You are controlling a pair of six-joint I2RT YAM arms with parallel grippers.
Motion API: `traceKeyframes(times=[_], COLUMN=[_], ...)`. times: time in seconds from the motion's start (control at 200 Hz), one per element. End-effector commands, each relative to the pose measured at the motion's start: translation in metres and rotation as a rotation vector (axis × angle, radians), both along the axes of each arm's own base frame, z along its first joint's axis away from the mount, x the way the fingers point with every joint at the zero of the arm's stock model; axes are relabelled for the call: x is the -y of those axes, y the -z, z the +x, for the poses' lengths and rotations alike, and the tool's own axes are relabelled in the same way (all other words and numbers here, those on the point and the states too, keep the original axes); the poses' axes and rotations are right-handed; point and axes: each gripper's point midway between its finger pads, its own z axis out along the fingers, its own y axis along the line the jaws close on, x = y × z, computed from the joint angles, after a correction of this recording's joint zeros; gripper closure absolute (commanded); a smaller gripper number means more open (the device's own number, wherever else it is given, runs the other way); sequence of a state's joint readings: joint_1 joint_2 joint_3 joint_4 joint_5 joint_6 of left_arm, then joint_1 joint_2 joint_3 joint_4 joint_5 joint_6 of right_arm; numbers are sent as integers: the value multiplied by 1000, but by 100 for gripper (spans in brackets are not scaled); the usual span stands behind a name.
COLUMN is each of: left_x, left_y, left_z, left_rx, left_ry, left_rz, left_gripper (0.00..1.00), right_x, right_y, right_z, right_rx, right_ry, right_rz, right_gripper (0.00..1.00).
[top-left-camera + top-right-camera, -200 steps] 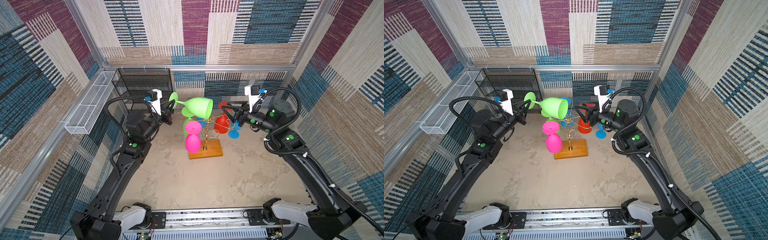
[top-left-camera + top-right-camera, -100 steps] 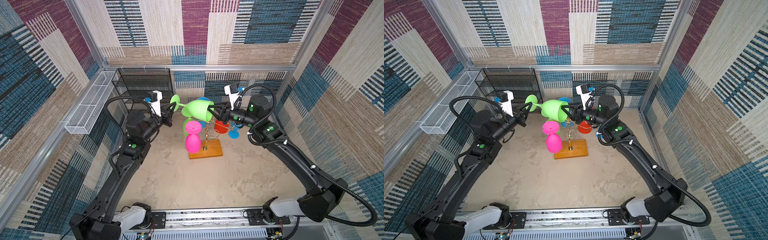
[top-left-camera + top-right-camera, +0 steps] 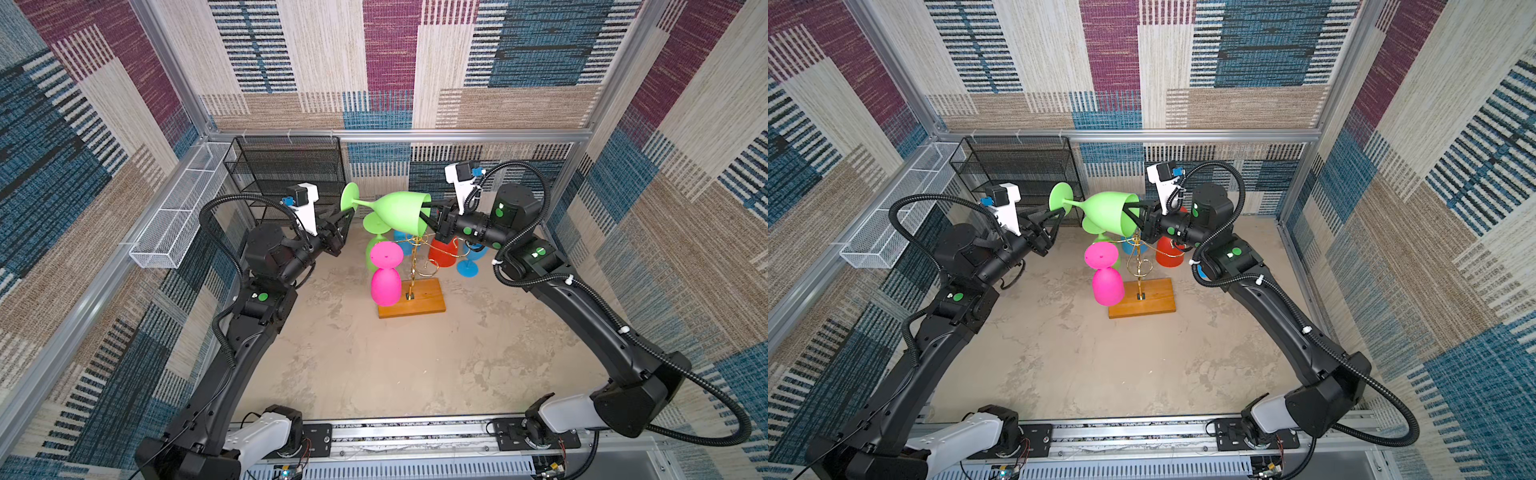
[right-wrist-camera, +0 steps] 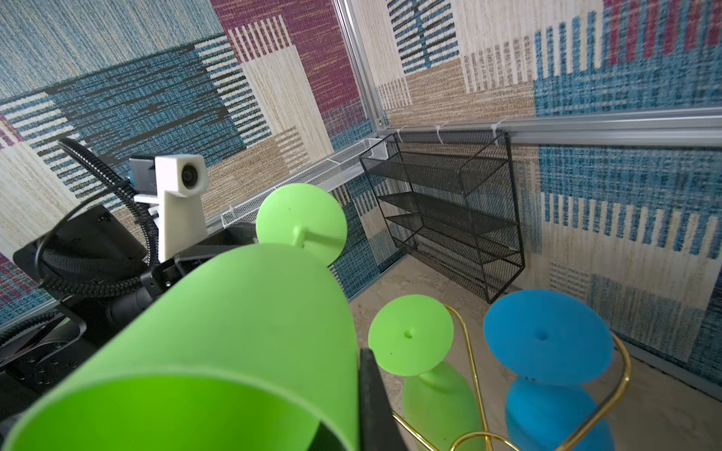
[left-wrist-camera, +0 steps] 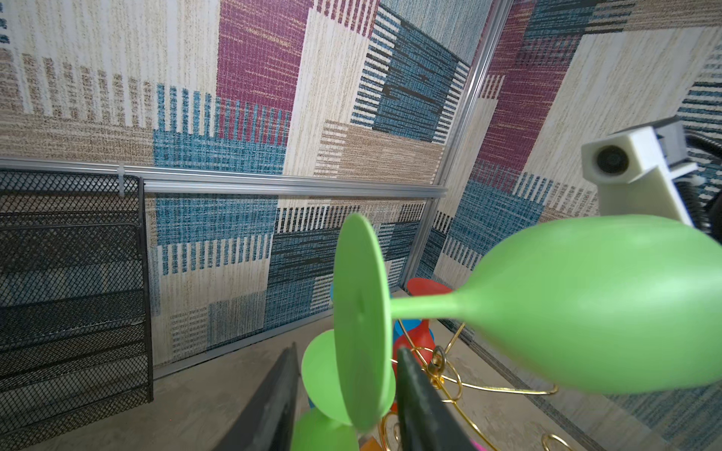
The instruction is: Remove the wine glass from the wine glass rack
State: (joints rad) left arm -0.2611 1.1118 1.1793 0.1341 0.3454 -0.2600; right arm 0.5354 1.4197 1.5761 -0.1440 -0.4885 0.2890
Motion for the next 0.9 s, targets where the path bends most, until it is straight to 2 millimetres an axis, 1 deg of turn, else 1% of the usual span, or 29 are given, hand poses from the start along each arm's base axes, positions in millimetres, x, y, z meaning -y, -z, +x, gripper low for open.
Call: traceKeyframes(times=[0.0,0.04,0.1,0.16,0.205,0.24,0.275,0.416,0.551,0.646,0.726,0.836,0.891], left_x=[-10,-15,-24,-35,-46,-54,-60,-82,-99,-109,-115,-118,-118], left_y=[-1,0,2,5,8,11,14,34,56,71,81,91,94], left_z=[-1,-1,-2,-2,-1,0,0,3,5,9,10,11,11], left_rx=[-17,-19,-22,-42,-81,-104,-119,-160,-177,-188,-188,-204,-214], left_ry=[-44,-64,-104,-144,-175,-189,-199,-236,-293,-335,-353,-354,-352], left_rz=[-12,-5,0,-5,-23,-33,-38,-61,-11,-3,-13,-18,-7], left_gripper=[40,35,29,22,14,11,10,10,10,11,12,13,14], right_x=[20,32,54,80,103,121,138,207,262,294,317,334,339], right_y=[-19,-25,-29,-33,-35,-34,-35,-17,0,13,31,46,55], right_z=[9,14,22,29,33,37,39,46,40,39,42,44,48], right_rx=[37,40,39,40,45,45,47,-23,-86,-134,-194,-247,-279], right_ry=[98,137,204,287,368,433,498,739,924,1035,1110,1151,1158], right_rz=[7,10,4,-9,-31,-52,-73,-185,-272,-336,-409,-481,-509], right_gripper=[100,100,100,100,100,100,100,100,100,100,100,100,100])
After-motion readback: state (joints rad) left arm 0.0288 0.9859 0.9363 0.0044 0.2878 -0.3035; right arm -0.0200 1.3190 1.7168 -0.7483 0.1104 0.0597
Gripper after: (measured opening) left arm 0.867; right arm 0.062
